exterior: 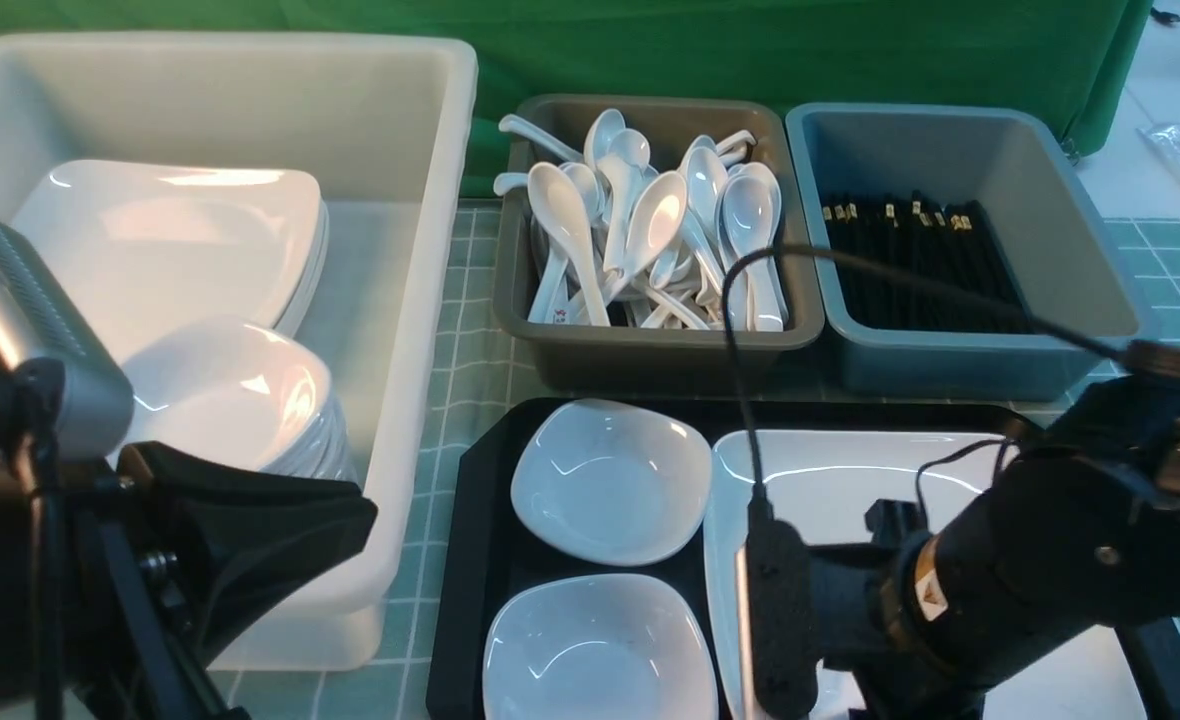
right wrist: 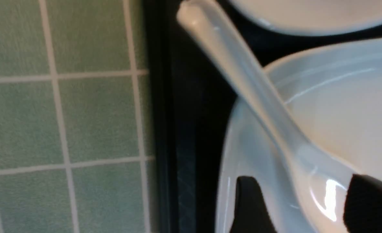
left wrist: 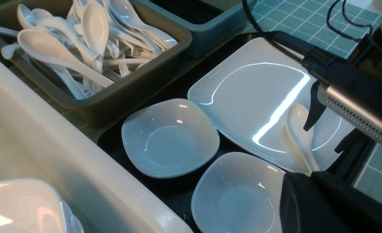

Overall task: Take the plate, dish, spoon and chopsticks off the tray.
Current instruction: Use the right arm to grab a soup spoon from the plate, then use the right arm to put the soup spoon into the small storage box in the middle

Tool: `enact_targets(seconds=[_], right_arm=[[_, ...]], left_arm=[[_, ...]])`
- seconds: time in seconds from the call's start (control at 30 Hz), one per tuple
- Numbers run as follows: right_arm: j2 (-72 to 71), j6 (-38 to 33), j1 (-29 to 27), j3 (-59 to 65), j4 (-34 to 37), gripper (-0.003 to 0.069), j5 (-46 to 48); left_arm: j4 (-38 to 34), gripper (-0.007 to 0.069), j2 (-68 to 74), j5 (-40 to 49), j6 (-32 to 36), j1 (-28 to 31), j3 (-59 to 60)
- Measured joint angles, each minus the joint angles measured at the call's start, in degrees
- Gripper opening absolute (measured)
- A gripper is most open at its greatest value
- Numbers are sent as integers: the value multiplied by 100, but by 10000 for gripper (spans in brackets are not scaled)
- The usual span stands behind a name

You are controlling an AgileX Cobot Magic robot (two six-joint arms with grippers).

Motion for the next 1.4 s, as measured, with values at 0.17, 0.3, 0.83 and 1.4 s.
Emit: enact_targets(seconds=[0.17, 0.3, 0.83, 1.4], right_arm=[[355, -240, 0, 0, -12, 421, -383], [520, -355, 0, 0, -59, 422, -795], [804, -877, 0, -16, -164, 130, -1145], [429, 2922, -778, -2404, -78, 127, -981]], left_arm=[[0, 17, 0, 7, 50, 0, 0], [-9, 17, 0, 7, 55, 0, 0], [-21, 17, 0, 8, 150, 0, 0], [-57, 17, 0, -272, 195, 0, 0]])
